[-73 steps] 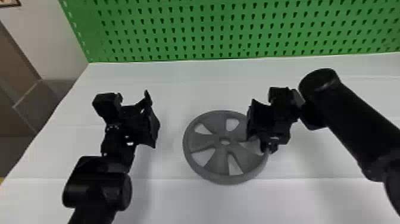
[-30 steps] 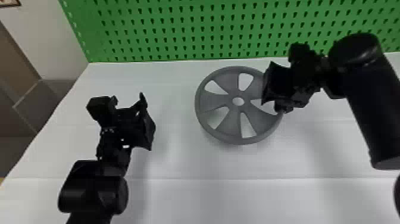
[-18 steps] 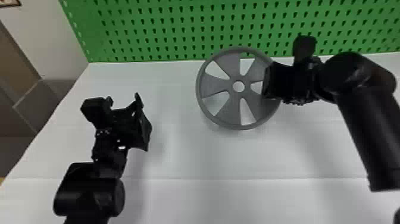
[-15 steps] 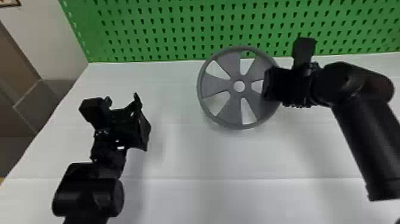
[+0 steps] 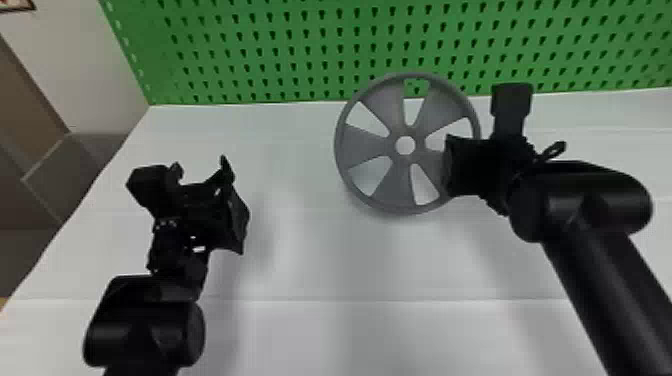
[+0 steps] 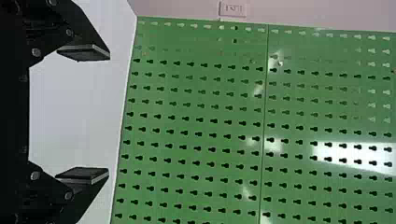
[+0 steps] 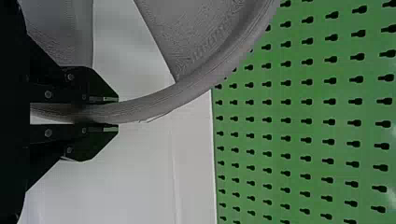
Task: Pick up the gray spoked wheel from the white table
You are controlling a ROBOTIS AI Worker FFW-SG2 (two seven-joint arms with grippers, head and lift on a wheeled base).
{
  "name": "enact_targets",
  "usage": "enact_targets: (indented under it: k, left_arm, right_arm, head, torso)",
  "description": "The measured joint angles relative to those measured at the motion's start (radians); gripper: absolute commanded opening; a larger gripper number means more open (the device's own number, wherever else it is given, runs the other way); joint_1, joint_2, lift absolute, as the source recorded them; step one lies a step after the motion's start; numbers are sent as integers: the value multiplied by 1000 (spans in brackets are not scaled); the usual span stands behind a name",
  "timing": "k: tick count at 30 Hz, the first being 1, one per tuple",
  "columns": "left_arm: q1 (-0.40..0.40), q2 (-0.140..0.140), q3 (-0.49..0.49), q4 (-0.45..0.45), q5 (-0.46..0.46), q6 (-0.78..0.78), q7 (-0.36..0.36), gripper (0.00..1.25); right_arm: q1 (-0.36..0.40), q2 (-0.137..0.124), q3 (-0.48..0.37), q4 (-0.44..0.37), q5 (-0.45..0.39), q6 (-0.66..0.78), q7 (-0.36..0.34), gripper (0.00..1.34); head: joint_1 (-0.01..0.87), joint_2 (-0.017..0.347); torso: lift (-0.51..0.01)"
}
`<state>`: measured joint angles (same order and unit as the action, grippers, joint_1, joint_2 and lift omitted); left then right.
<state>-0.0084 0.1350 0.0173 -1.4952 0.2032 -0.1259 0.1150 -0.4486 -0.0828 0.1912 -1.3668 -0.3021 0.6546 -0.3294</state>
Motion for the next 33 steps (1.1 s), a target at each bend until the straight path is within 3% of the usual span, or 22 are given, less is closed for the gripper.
enact_targets:
  k: [15, 22, 33]
  left_arm:
    - [4, -1, 1, -4, 4, -4, 0, 871]
    - [4, -2, -1, -4, 4, -4, 0, 871]
    - [4, -2, -3, -4, 4, -4, 0, 873]
  right_arm:
    - [163, 1, 13, -12, 98, -493, 30, 206]
    - [193, -2, 20, 56, 123, -701, 27, 206]
    - [201, 1, 16, 79, 130, -751, 27, 206]
  head:
    - [784, 129]
    - [784, 129]
    - [784, 129]
  torso:
    - [-64]
    - [-64]
    - [-64]
